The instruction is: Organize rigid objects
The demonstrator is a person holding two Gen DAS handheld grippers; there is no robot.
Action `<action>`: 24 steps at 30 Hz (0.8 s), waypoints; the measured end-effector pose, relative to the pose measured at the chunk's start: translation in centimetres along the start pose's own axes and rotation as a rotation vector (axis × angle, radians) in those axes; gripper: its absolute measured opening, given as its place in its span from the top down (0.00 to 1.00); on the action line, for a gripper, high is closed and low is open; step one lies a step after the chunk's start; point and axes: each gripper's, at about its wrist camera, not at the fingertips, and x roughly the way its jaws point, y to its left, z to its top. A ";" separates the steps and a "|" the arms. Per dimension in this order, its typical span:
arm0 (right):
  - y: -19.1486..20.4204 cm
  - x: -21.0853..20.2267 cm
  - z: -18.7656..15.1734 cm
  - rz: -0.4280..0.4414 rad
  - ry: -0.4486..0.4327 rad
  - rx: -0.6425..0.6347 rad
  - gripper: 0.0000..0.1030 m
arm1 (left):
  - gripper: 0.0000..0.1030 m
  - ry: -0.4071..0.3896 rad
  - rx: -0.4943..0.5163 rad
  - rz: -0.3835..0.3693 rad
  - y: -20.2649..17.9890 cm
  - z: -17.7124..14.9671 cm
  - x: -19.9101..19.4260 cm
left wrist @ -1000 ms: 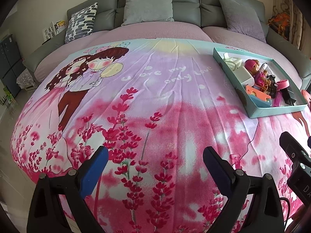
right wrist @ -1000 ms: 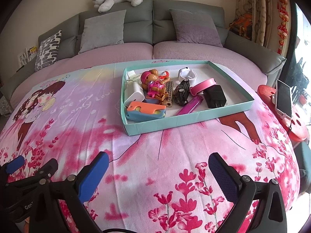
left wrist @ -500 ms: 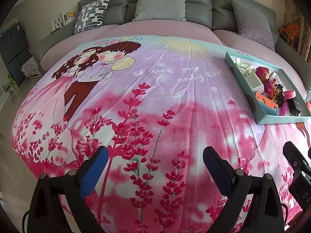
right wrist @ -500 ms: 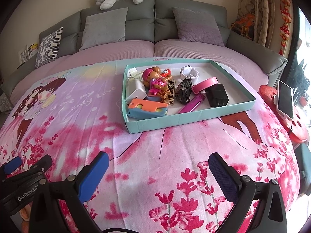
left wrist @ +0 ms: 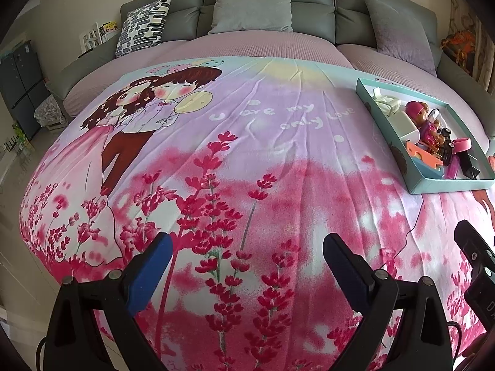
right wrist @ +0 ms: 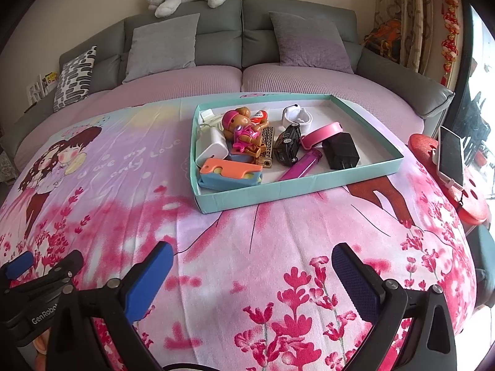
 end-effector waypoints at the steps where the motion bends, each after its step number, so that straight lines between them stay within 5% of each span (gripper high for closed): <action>1: 0.0 0.0 0.0 -0.001 0.001 0.000 0.00 | 0.05 -0.001 0.002 0.000 0.0 0.0 0.0; 24: 0.0 0.1 0.0 -0.010 0.008 0.002 0.00 | 0.05 0.001 0.021 0.012 -0.2 0.0 0.2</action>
